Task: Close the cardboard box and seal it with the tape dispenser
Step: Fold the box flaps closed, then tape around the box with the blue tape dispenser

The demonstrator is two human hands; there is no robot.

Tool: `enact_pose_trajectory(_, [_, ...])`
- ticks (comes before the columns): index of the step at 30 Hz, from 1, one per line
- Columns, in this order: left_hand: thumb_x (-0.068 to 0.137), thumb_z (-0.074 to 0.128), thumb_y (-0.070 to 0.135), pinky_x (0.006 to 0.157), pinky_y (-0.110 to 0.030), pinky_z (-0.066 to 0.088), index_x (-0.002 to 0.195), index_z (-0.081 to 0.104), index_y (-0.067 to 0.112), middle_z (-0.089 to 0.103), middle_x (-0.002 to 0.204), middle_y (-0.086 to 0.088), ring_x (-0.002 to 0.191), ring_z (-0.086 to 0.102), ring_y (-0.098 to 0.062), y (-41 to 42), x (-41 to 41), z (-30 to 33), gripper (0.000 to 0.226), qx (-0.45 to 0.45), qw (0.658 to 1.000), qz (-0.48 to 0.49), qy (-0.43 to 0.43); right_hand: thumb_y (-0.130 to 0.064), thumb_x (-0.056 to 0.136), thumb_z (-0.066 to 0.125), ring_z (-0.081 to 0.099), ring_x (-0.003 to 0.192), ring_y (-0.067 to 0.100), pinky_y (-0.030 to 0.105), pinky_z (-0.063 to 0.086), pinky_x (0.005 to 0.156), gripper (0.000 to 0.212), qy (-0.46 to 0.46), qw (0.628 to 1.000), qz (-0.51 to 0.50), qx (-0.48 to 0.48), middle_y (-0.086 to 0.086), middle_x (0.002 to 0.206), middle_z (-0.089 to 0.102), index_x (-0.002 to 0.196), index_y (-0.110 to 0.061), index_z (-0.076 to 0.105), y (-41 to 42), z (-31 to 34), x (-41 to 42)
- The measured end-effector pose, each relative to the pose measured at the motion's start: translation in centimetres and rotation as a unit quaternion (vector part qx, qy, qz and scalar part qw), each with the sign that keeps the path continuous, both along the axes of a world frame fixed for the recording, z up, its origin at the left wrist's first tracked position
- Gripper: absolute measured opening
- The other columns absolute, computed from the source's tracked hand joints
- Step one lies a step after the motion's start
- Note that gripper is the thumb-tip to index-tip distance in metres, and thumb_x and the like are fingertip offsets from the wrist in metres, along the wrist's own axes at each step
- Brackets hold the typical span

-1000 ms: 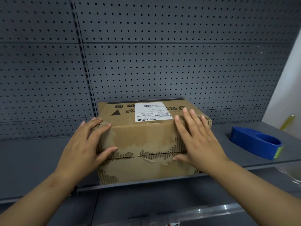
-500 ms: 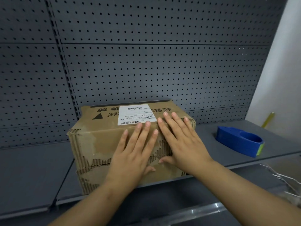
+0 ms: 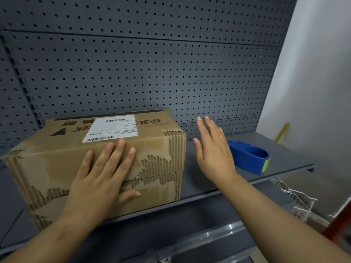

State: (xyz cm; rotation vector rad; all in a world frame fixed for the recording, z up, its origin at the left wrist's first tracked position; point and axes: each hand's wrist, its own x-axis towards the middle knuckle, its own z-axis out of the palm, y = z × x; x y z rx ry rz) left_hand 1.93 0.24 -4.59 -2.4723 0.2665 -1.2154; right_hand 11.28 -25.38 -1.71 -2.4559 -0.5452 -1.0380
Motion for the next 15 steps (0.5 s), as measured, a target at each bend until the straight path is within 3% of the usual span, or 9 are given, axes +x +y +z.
enact_pose_trajectory(2, [0.076,0.036,0.071,0.114,-0.046,0.004,0.149,0.014,0.014,0.002,0.158,-0.008,0.145,0.001,-0.022,0.0,0.0,-0.2,0.095,0.010,1.000,0.007,-0.014,-0.031,0.099,0.036,0.007,0.144,0.030,0.043,0.006,0.118,0.059,0.101,0.987,-0.098,-0.077,0.017,0.156,0.011,0.150,-0.014,0.012,-1.9,-0.7,1.7])
enact_pose_trajectory(6, [0.078,0.039,0.069,0.112,-0.050,0.014,0.147,0.020,0.012,0.005,0.157,-0.011,0.144,0.006,-0.025,-0.1,-0.3,-1.1,0.092,0.018,0.999,0.021,-0.029,-0.029,0.098,0.030,-0.008,0.143,0.035,0.046,-0.002,0.117,0.065,0.283,0.910,-0.248,-0.175,0.021,0.155,-0.005,0.150,-0.020,-0.008,-5.8,-2.1,4.2])
enact_pose_trajectory(11, [0.079,0.041,0.066,0.109,-0.054,0.019,0.143,0.030,0.014,0.004,0.157,-0.013,0.144,0.001,-0.025,-0.7,-0.4,-2.0,0.083,-0.006,0.997,0.039,-0.068,-0.031,0.097,0.031,0.000,0.143,0.039,0.048,0.002,0.116,0.066,0.387,0.855,-0.287,-0.191,0.028,0.153,0.000,0.150,-0.022,-0.007,-9.0,-3.2,5.6])
enact_pose_trajectory(15, [0.077,0.043,0.066,0.107,-0.058,0.018,0.141,0.033,0.017,0.010,0.153,-0.025,0.144,0.004,-0.033,-1.1,-0.5,-2.7,0.081,-0.033,0.994,0.059,-0.082,-0.029,0.096,0.031,0.022,0.138,0.039,0.050,0.005,0.115,0.066,0.389,0.847,-0.286,-0.221,0.026,0.149,0.021,0.150,-0.023,-0.005,-10.1,-3.3,6.1])
